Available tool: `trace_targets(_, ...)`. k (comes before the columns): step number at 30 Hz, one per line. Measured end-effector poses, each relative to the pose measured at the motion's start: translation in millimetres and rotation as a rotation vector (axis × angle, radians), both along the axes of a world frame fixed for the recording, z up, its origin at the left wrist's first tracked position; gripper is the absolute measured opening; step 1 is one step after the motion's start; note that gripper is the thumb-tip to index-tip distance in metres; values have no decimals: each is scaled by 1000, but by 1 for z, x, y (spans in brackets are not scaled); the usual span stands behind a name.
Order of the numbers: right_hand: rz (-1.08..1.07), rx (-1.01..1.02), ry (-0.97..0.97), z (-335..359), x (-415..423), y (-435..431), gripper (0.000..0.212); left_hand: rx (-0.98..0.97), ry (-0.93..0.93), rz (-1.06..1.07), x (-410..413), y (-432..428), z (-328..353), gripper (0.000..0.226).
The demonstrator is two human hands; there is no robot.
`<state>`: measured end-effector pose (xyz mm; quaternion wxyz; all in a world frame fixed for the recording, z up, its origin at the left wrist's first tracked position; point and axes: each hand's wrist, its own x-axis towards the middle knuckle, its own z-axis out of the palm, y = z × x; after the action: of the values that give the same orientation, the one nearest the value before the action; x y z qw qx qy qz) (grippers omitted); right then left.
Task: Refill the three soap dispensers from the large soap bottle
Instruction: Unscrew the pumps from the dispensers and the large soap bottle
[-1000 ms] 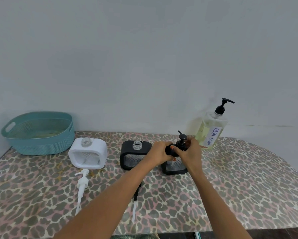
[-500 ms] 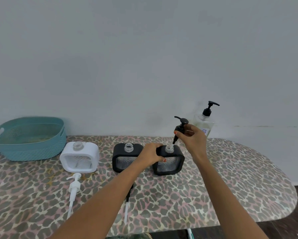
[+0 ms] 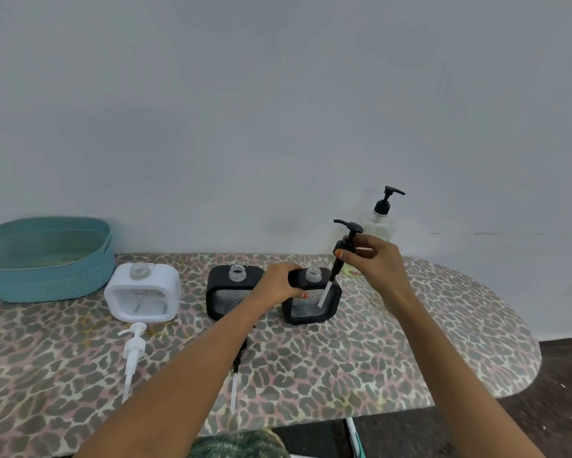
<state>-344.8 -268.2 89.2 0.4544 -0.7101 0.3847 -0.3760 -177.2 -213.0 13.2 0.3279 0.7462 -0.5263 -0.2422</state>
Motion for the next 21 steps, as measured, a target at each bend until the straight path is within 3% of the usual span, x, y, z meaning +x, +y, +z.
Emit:
trace_targets(4, 29, 94, 120, -25, -3, 4, 36, -7, -10, -1, 1, -1, -1, 59)
trace_targets(9, 142, 191, 320, -57, -7, 9, 12, -14, -19, 0, 2, -3, -2, 60)
trace_targets(21, 140, 481, 583, -131, 0, 4, 18, -23, 4, 17, 2, -4, -4, 62)
